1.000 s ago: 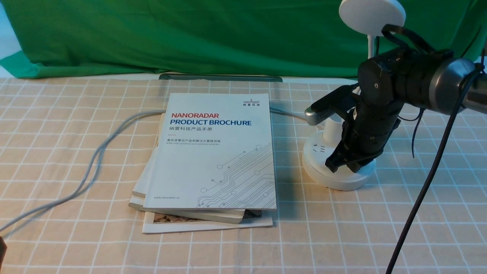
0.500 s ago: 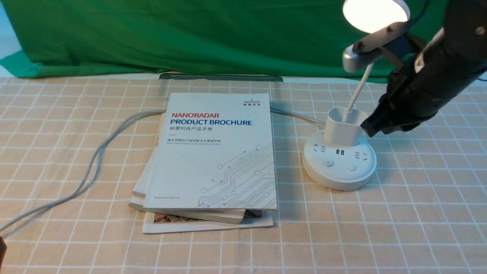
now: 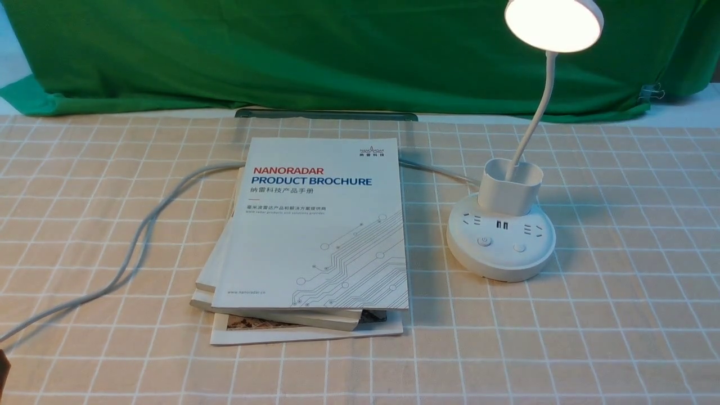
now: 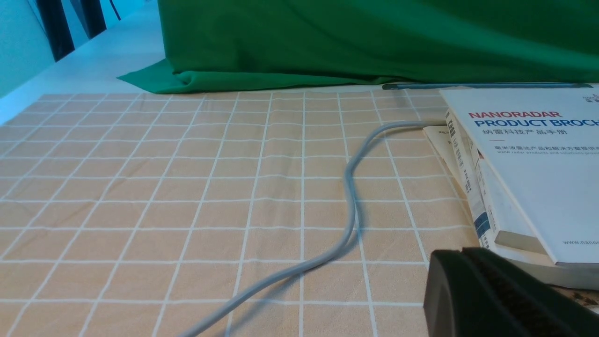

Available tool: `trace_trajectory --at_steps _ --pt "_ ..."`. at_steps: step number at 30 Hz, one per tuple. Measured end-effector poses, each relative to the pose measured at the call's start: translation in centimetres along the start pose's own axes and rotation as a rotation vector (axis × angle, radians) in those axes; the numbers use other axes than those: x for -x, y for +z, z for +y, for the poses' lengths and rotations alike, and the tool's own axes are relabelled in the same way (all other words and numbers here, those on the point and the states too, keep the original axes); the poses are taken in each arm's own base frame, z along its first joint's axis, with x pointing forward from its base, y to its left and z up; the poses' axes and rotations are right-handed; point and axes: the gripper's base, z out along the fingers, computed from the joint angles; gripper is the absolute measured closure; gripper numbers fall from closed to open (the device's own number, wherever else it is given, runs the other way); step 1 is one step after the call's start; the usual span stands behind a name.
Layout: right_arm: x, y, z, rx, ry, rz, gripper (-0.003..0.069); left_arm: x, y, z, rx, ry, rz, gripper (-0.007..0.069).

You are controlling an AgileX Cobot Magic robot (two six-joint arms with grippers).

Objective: Turn on the table lamp on the light coffee tablecloth with your hand.

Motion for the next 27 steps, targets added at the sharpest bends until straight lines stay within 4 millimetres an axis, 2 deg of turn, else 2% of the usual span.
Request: trace_trajectory --at_steps 3,7,12,16,23,27 --pt "-1.7 -2.3 0.1 -0.002 0.038 -0.127 0.0628 0.0 0.0 0.0 0.0 0.0 0.0 0.0603" --pt "-3.1 -3.2 0.2 0.0 0.055 -0.207 0.0622 0.0 0.0 0.0 0.0 0.0 0.0 0.0603" --pt "-4.1 -2.9 0.3 0.004 0.075 -0.198 0.0603 0.0 0.0 0.0 0.0 0.0 0.0 0.0603" --pt "-4.2 -2.9 0.3 0.005 0.075 -0.201 0.0594 0.0 0.0 0.0 0.0 0.0 0.0 0.0603" --pt "-3.9 -2.9 0.4 0.007 0.077 -0.24 0.063 0.0 0.0 0.0 0.0 0.0 0.0 0.0603" --pt "-4.9 -2.2 0.5 0.004 0.058 -0.269 0.063 0.0 0.0 0.0 0.0 0.0 0.0 0.0603"
